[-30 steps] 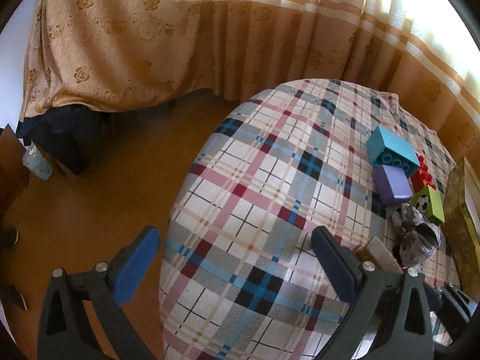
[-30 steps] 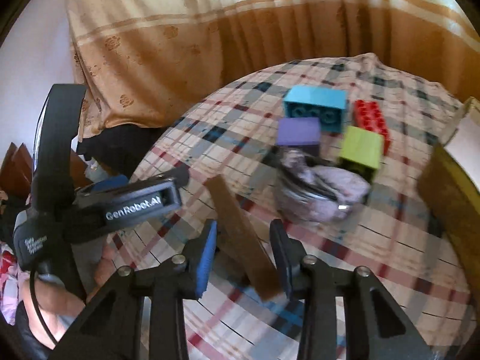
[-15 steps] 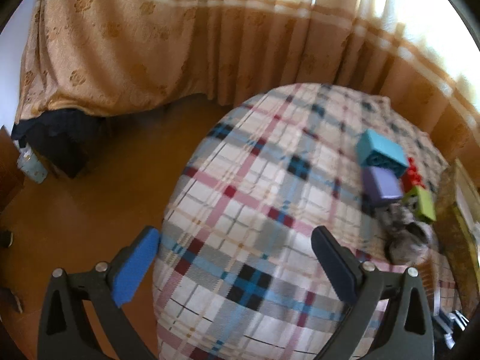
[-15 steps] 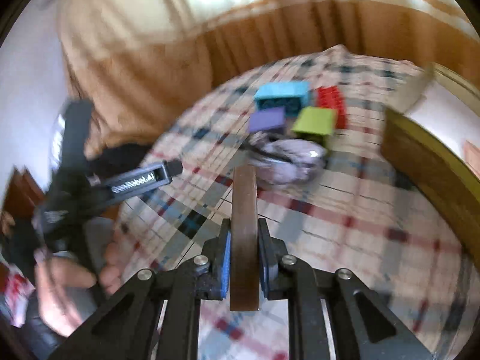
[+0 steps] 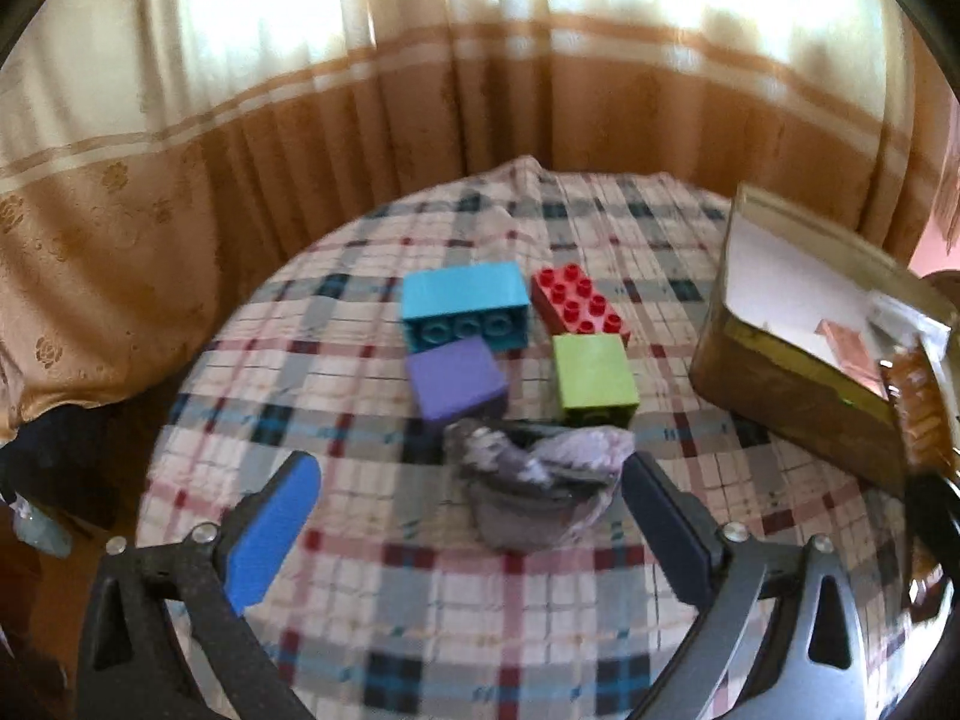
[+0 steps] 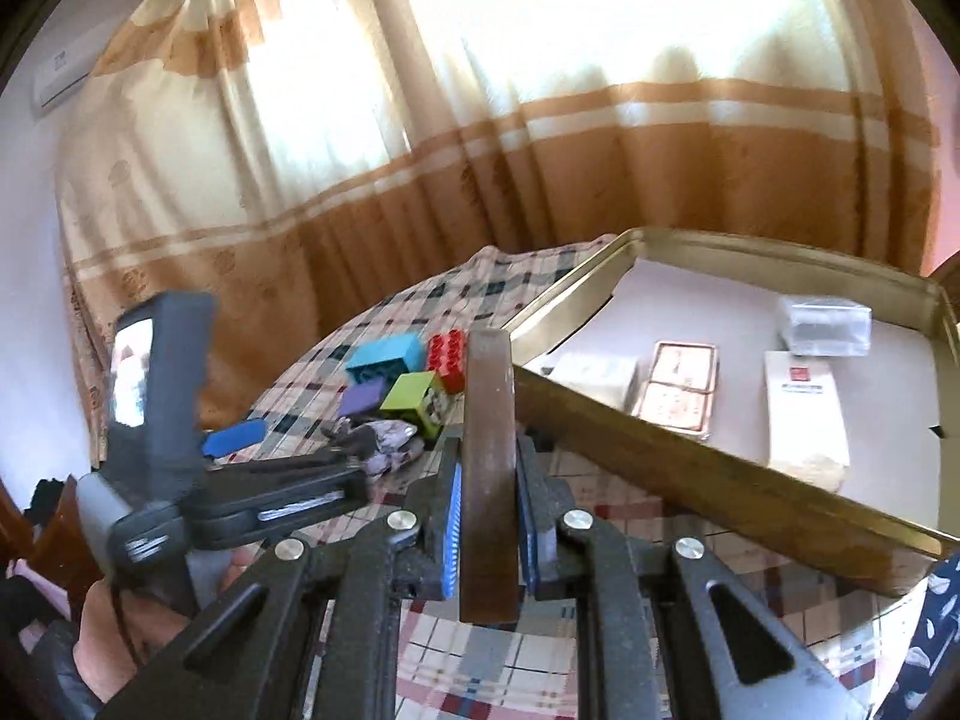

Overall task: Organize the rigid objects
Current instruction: 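Grasp the wooden brush with the right tool while the left tool grasps the bag, then carry the brush and bag into the gold tray and open both tools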

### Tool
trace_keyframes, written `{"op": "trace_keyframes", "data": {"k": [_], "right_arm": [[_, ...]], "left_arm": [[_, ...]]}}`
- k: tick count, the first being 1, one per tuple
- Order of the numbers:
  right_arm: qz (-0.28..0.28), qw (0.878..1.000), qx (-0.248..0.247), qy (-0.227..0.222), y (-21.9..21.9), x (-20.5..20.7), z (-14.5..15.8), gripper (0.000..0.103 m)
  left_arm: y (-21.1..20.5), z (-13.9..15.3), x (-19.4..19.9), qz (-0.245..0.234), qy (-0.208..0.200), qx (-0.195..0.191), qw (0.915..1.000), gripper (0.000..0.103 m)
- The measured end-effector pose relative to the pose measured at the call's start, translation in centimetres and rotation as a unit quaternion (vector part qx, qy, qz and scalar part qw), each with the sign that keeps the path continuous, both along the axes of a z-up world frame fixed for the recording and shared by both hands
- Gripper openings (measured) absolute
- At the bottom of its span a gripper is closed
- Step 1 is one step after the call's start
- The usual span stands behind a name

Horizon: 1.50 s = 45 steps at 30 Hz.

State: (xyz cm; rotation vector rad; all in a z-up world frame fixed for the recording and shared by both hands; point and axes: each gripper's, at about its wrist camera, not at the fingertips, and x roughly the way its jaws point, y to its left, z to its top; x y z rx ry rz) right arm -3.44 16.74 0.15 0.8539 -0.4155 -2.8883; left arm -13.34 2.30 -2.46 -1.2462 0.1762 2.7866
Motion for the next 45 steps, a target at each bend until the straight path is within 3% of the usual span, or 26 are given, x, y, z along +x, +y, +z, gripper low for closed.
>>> {"op": "trace_keyframes", "data": {"k": [5,8,9,16,19,22,33,45], "right_arm": [[0.000,1.000,-0.001,-0.002,0.0,0.0,-0.6,0.017],[-0.002,1.000,-0.001,0.001,0.1,-0.4,-0.7,0.017],[-0.001,1.000,-0.001,-0.002,0.1,-0.5,-0.8,0.017],[-0.003,1.000,0.006,-0.001,-0.1,-0.7,-0.8,0.017],[-0.009,1.000,0.007,0.002,-0.1,-0.5,-0.8,0.017],[-0.017,1.000,0.005,0.002,0.1,-0.4,-0.8,0.017],[-0.037,0.999,0.013,0.024,0.3,0.6,-0.2,0.017],[-0.081,0.996,0.006,0.041,3.7,2.7,1.3,0.017]], "left_arm": [[0.4,-1.5,-1.5,-0.002,-0.040,0.031,0.9987,0.093],[0.7,-2.2,-1.6,-0.019,-0.056,0.049,0.9970,0.068],[0.7,-2.6,-1.7,-0.019,-0.062,0.056,0.9963,0.067],[-0.5,-2.6,-0.7,-0.017,-0.055,0.108,0.9924,0.066],[-1.1,-1.9,0.4,-0.011,-0.033,0.122,0.9919,0.066],[-1.5,-0.8,1.3,-0.001,0.000,0.123,0.9925,0.066],[-1.7,0.7,3.5,-0.003,0.038,0.143,0.9890,0.066],[1.0,4.6,5.0,-0.043,0.076,0.140,0.9862,0.066]]}}
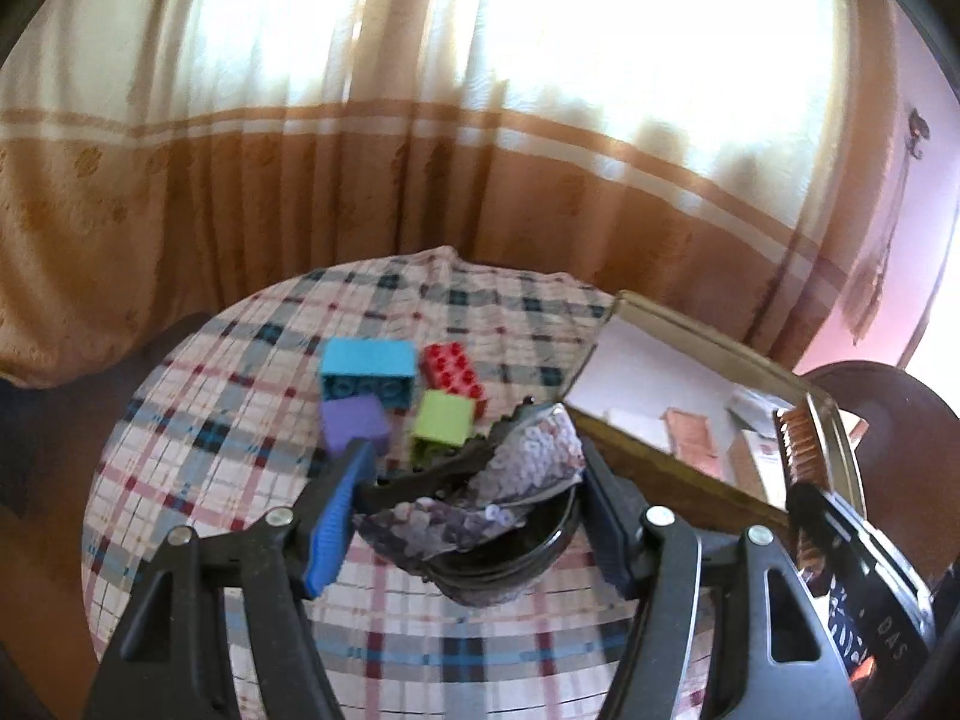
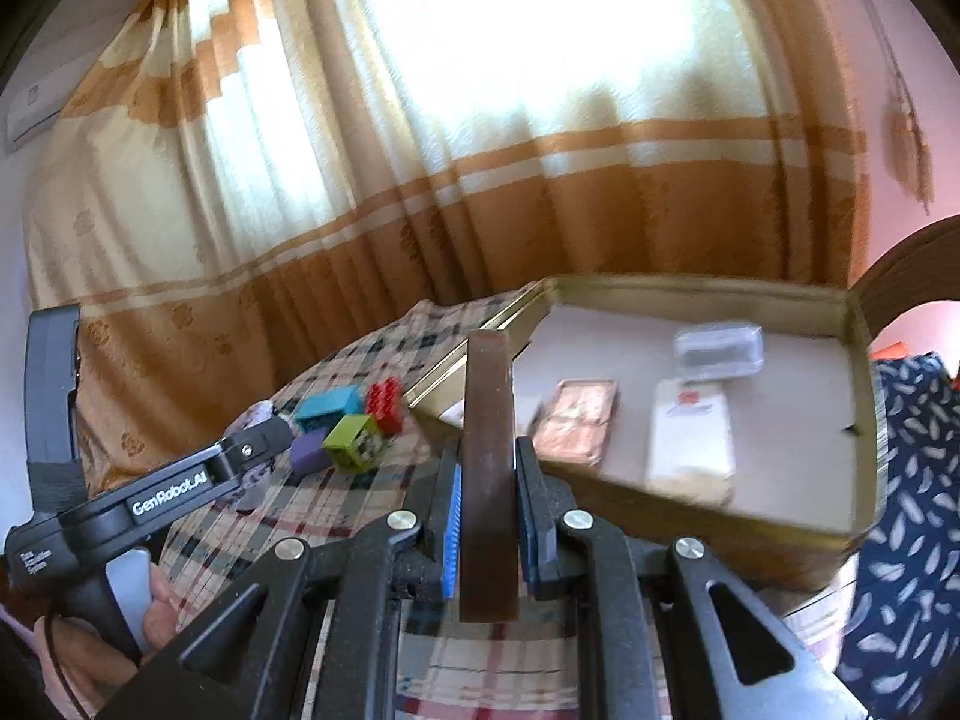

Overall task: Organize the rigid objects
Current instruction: 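Carry the brush and bag into the gold tray and open both tools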

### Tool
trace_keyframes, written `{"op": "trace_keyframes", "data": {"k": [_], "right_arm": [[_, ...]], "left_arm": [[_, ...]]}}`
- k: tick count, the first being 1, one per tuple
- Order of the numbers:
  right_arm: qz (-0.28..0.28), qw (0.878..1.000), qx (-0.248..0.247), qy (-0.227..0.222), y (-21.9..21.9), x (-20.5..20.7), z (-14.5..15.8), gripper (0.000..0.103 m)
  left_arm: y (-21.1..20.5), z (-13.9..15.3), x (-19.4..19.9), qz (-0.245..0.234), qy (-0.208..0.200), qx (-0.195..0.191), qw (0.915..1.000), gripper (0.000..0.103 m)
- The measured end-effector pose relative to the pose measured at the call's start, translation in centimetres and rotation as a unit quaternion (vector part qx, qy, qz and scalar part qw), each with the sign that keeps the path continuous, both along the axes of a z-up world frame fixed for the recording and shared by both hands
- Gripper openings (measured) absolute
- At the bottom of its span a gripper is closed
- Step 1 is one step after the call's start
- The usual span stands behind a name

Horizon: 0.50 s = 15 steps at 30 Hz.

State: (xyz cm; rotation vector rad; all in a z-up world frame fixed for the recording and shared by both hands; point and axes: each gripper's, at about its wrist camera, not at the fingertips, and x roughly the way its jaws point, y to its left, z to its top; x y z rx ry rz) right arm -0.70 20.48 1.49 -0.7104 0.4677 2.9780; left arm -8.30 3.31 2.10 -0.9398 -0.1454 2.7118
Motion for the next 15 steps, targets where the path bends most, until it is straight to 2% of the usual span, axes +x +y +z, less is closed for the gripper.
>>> {"op": "trace_keyframes", "data": {"k": [5,15], "right_arm": [[-0.042,0.999,0.008,0.017,3.0,0.9,1.4,0.017],[-0.120,0.992,0.014,0.026,9.1,1.8,2.6,0.017]], "left_arm": [[2.6,1.3,-0.1,-0.030,0.016,-0.009,0.9994,0.066],[8.8,2.5,-2.1,-0.076,0.017,-0.028,0.9966,0.066]]}}
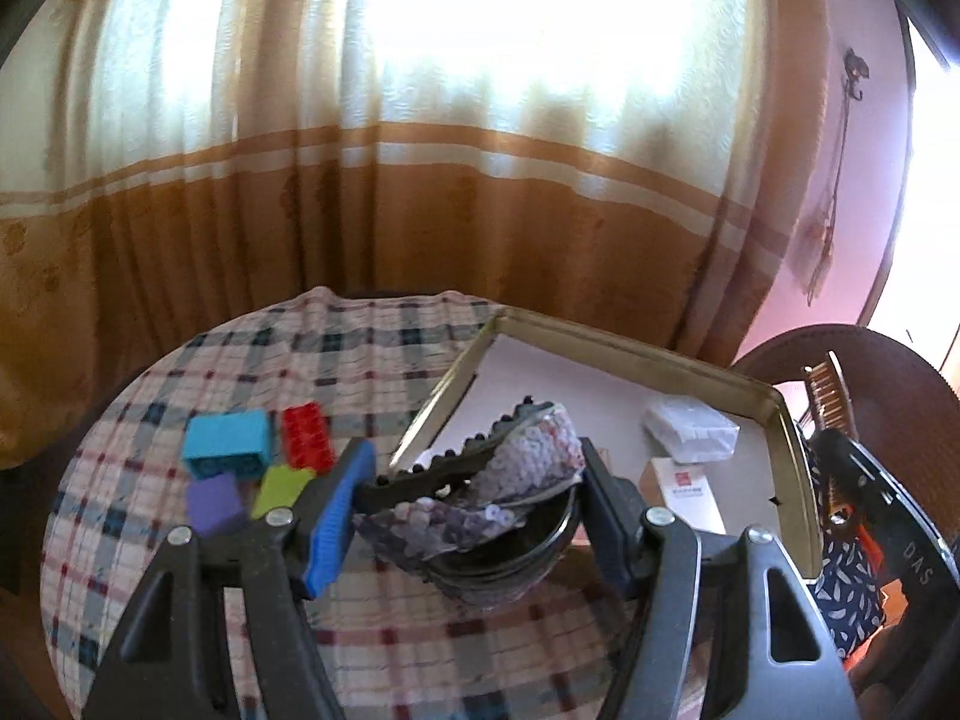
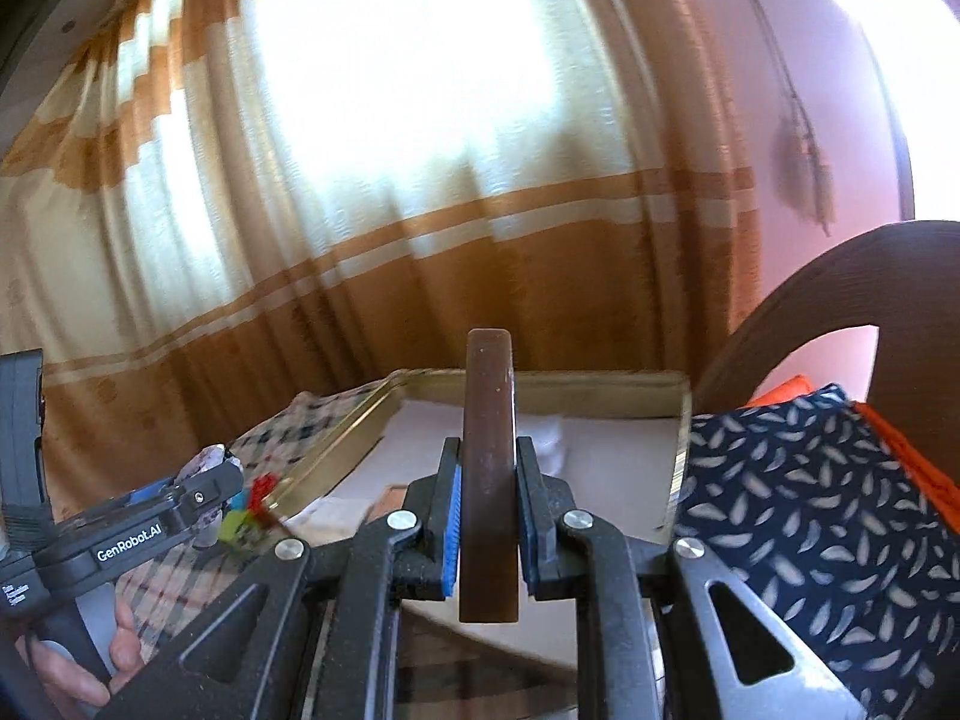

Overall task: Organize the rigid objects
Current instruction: 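Carry the brush and bag into the gold tray and open both tools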

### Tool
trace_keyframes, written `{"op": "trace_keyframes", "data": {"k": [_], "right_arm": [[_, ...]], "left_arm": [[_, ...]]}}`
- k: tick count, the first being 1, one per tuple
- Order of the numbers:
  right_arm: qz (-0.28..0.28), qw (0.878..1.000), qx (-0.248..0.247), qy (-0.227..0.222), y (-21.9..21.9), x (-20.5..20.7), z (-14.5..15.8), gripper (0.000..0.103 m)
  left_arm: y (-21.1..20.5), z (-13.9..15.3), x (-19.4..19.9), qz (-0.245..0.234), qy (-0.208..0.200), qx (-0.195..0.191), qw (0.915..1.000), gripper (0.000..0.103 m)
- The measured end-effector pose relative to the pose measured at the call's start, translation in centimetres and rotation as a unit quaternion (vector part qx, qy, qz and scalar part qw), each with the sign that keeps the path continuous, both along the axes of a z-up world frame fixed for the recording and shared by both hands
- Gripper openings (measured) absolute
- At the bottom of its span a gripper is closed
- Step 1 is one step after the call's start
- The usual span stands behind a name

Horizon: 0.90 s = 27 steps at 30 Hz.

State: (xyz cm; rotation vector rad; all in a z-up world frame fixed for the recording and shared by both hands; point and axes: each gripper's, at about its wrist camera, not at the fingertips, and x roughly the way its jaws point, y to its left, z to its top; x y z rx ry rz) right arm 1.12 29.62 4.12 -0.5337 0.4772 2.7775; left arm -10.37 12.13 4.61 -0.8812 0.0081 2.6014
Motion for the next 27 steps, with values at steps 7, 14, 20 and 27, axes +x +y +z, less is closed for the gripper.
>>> {"op": "trace_keyframes", "data": {"k": [7,14,20,27], "right_arm": [[-0.043,0.999,-0.003,-0.026,2.7,-0.8,-0.8,0.017],[-0.047,0.998,-0.007,-0.042,3.6,-2.5,-2.0,0.017],[-0.044,0.997,-0.005,-0.064,3.9,-3.9,-2.8,0.017],[-0.041,0.996,-0.006,-0.078,4.0,-4.8,-3.5,0.017]], "left_arm": [[4.7,-0.8,-1.3,-0.019,-0.011,-0.031,0.9993,0.066],[8.3,-2.2,-2.2,-0.032,-0.027,-0.056,0.9975,0.066],[10.2,-3.5,-3.2,-0.036,-0.042,-0.079,0.9953,0.066],[11.1,-4.4,-3.8,-0.037,-0.044,-0.102,0.9931,0.066]]}}
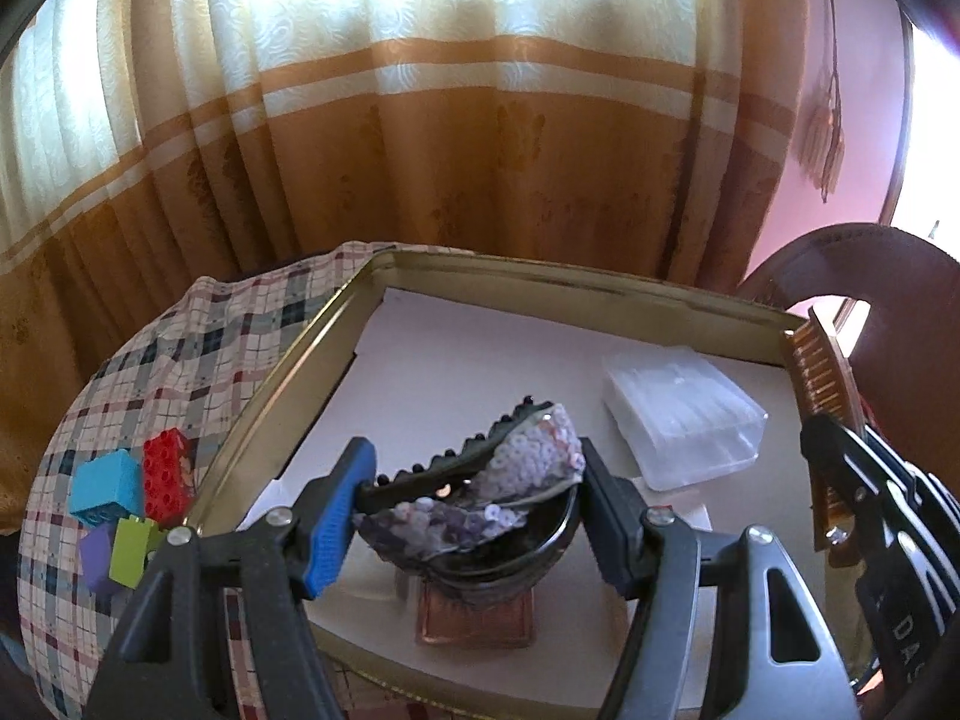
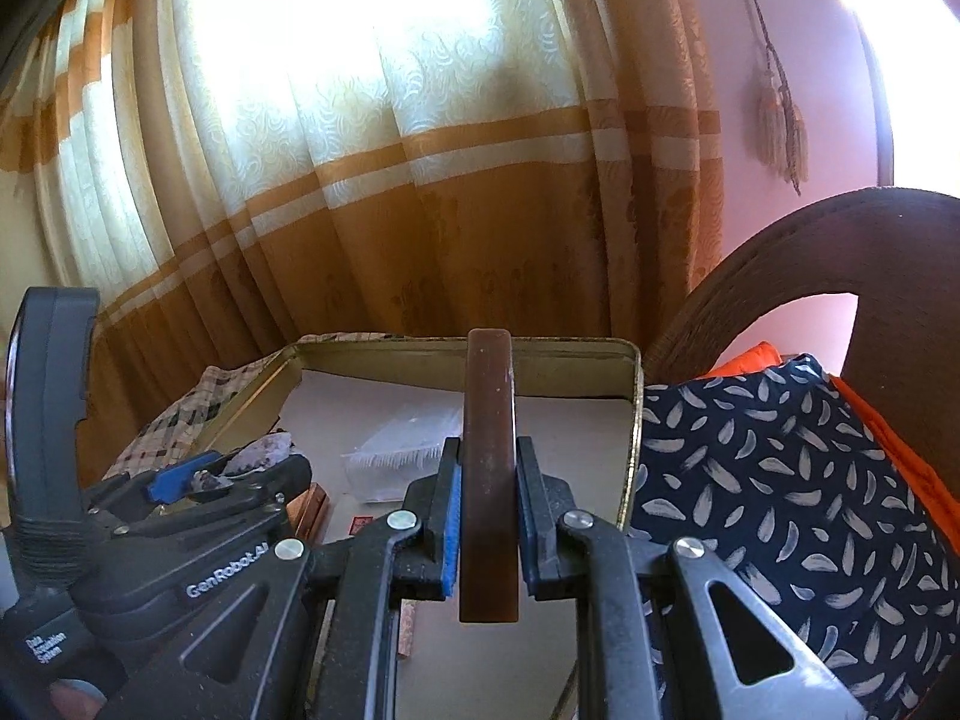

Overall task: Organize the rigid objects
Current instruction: 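Carry the brush and bag into the gold tray and open both tools, then withdraw both tools from the tray toward the toy blocks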

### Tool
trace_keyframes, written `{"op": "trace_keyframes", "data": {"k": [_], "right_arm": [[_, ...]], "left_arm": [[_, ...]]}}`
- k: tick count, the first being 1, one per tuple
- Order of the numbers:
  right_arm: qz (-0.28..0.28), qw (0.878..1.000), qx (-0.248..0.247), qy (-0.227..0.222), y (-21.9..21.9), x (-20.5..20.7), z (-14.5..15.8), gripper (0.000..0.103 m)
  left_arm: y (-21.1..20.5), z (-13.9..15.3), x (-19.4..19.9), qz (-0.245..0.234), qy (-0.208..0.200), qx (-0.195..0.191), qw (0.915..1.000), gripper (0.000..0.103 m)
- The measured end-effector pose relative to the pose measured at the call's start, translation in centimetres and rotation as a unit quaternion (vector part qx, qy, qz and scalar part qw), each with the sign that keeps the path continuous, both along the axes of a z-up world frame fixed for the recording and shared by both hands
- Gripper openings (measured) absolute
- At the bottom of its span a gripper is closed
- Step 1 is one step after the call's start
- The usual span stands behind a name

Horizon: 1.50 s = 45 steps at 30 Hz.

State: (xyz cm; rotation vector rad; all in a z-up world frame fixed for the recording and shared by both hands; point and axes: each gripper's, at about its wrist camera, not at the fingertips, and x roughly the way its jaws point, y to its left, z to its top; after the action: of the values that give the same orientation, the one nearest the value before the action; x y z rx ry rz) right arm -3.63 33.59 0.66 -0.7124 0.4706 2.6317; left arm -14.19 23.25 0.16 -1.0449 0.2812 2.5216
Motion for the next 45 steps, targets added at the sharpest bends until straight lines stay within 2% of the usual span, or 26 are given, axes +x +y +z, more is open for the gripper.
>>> {"op": "trace_keyframes", "data": {"k": [9,12,13,14,15,16,19,22,26,31,35,41,45], "right_arm": [[-0.001,1.000,-0.003,-0.007,0.2,-0.5,-0.5,0.017],[0.009,1.000,-0.009,-0.004,0.3,-0.6,-0.7,0.018],[0.017,1.000,-0.018,0.000,0.4,-0.6,-0.8,0.023],[0.018,1.000,-0.023,0.003,0.4,-0.6,-0.8,0.030],[0.015,1.000,-0.026,0.006,0.4,-0.4,-0.7,0.047],[0.005,0.999,-0.027,0.022,0.4,0.3,-0.5,0.063],[-0.021,0.997,0.001,0.069,-0.3,2.2,0.8,0.072],[-0.030,0.995,0.008,0.091,-1.2,3.3,1.7,0.080],[-0.031,0.994,-0.010,0.105,-2.6,4.0,2.2,0.081],[-0.013,0.995,0.001,0.103,-5.5,4.0,2.2,0.081],[-0.005,0.994,0.001,0.113,-7.7,3.9,2.2,0.083],[0.004,0.991,0.056,0.117,-11.6,3.5,1.7,0.083],[0.017,0.993,0.056,0.101,-13.0,2.8,1.1,0.083]], "left_arm": [[0.2,-0.9,-0.7,0.007,-0.007,-0.015,0.9998,0.066],[0.7,-0.9,-0.3,0.002,0.007,-0.039,0.9992,0.068],[0.8,-0.8,-0.1,-0.003,0.010,-0.043,0.9990,0.071],[0.8,-0.6,0.2,-0.006,0.013,-0.044,0.9989,0.081],[0.7,-0.1,0.7,-0.008,0.023,-0.042,0.9988,0.098],[0.5,0.3,1.1,-0.007,0.034,-0.040,0.9986,0.103],[-0.5,1.7,2.6,-0.005,0.075,-0.039,0.9964,0.103],[-1.8,2.3,3.3,0.003,0.084,-0.039,0.9957,0.103],[-4.6,2.1,3.6,0.028,0.084,-0.034,0.9955,0.103],[-8.3,1.4,3.8,0.069,0.093,-0.041,0.9924,0.103],[-11.6,0.9,3.8,0.099,0.091,-0.032,0.9904,0.103],[-14.8,0.5,3.9,0.127,0.107,-0.037,0.9854,0.103],[-16.4,0.2,4.0,0.139,0.114,-0.037,0.9830,0.103]]}}
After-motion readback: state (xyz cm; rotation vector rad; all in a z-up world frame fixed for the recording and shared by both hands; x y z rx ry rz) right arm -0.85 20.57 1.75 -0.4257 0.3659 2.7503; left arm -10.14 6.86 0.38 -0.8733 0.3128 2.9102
